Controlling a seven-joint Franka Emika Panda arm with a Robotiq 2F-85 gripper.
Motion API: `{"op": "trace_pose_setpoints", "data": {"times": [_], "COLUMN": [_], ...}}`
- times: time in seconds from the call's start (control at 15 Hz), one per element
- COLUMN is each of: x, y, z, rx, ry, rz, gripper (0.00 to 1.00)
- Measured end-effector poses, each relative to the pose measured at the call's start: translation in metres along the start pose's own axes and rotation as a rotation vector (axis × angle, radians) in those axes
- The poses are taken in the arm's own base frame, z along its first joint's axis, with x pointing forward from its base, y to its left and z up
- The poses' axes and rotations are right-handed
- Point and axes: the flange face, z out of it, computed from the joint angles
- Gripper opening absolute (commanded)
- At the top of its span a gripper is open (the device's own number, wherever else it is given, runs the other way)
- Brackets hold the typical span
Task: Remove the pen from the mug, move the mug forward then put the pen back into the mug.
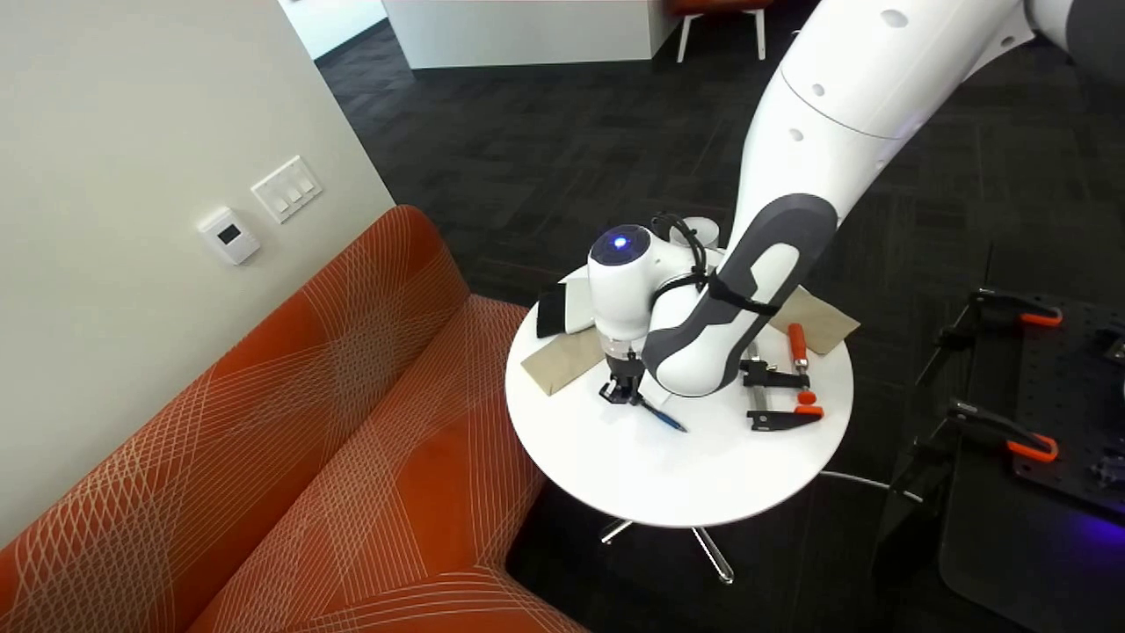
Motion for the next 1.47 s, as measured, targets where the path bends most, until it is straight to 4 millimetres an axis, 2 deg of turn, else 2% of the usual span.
{"op": "trace_pose_setpoints", "data": {"times": [0.2, 0.33, 0.6, 0.87, 1.2, 1.27, 1.47], "x": [0.002, 0.004, 0.006, 0.003, -0.005, -0.007, -0.011], "y": [-0.001, -0.002, 0.006, 0.024, 0.043, 0.046, 0.049], "z": [-0.003, -0.015, -0.062, -0.115, -0.168, -0.177, -0.194], "rx": [0.006, 0.012, 0.009, -0.006, -0.028, -0.032, -0.028], "ry": [0.004, 0.019, 0.061, 0.094, 0.085, 0.082, 0.076], "rz": [0.009, 0.011, 0.014, 0.012, -0.005, -0.011, -0.017], "gripper": [0.04, 0.04, 0.04, 0.04, 0.04, 0.15, 0.15]}}
